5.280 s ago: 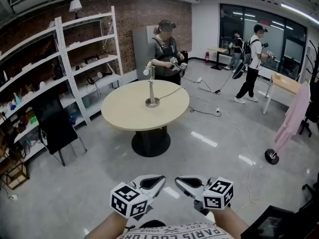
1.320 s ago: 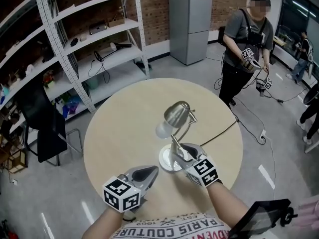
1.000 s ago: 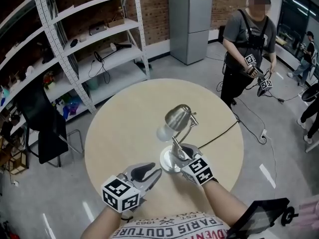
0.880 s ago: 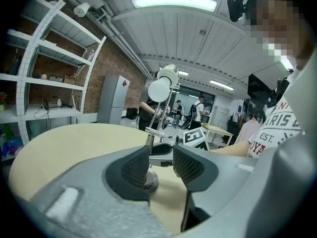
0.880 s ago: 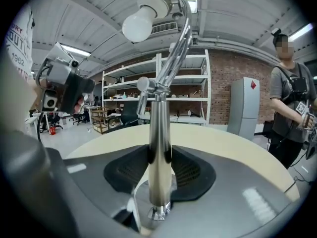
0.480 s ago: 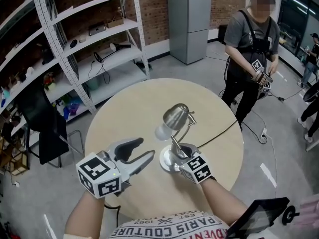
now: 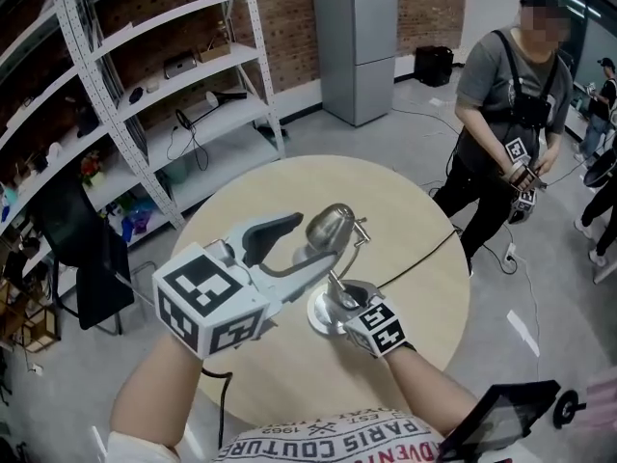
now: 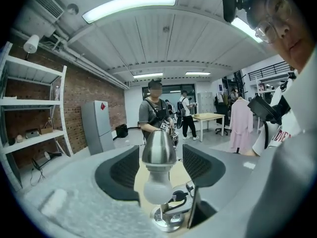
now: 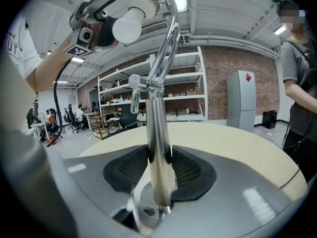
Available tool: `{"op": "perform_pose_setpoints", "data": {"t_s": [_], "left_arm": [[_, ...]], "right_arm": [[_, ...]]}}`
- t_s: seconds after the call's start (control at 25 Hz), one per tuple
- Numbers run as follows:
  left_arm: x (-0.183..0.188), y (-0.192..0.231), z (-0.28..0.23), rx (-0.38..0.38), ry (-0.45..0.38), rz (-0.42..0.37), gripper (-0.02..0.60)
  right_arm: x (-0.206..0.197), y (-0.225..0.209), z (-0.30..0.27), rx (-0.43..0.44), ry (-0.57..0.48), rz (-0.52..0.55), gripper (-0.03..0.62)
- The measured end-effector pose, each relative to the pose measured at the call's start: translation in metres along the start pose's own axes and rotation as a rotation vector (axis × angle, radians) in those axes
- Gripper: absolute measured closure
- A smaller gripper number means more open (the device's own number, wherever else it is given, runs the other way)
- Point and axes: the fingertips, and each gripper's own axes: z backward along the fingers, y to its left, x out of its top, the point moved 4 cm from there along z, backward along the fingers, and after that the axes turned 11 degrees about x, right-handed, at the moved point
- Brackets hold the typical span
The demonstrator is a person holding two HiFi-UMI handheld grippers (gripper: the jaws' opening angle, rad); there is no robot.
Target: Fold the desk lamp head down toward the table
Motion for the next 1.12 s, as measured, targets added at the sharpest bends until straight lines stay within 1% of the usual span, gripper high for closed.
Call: {"op": "perform_pose_setpoints", "data": {"t_s": [0.2, 0.28, 0.4, 0.56, 0.72, 0.88, 1.12], "left_arm": [[-0.001, -0.002, -0.017, -0.010, 0.064, -0.013, 0.298], [-0.003, -0.003, -0.022, -0.018, 0.075, -0.018, 0.298], [-0.001, -0.003, -0.026, -0.040, 0.076, -0.008, 0.301], [0.000, -0.001, -0.026, -0.068, 0.079, -0.022, 0.302], [-0.002, -0.002, -0.026, -0.055, 0.078, -0.025, 0.310], [-0.003, -0.003, -0.026, -0.050, 0.074, -0.028, 0.312], [-0.005, -0.006, -0.023, -0.041, 0.067, -0.028, 0.316]], "right_arm": [[0.001, 0.001, 0.001, -0.005, -0.012, -0.015, 0.444], [0.000, 0.001, 0.001, -0.005, -0.014, -0.017, 0.444], [0.004, 0.000, 0.002, -0.013, -0.019, -0.016, 0.444], [0.002, 0.000, 0.000, -0.014, -0.012, -0.011, 0.445], [0.000, -0.001, 0.000, -0.017, -0.003, 0.008, 0.450], [-0.001, 0.000, 0.000, -0.007, -0.001, 0.002, 0.450], [0.001, -0.001, 0.004, -0.020, -0.019, 0.005, 0.448]]}}
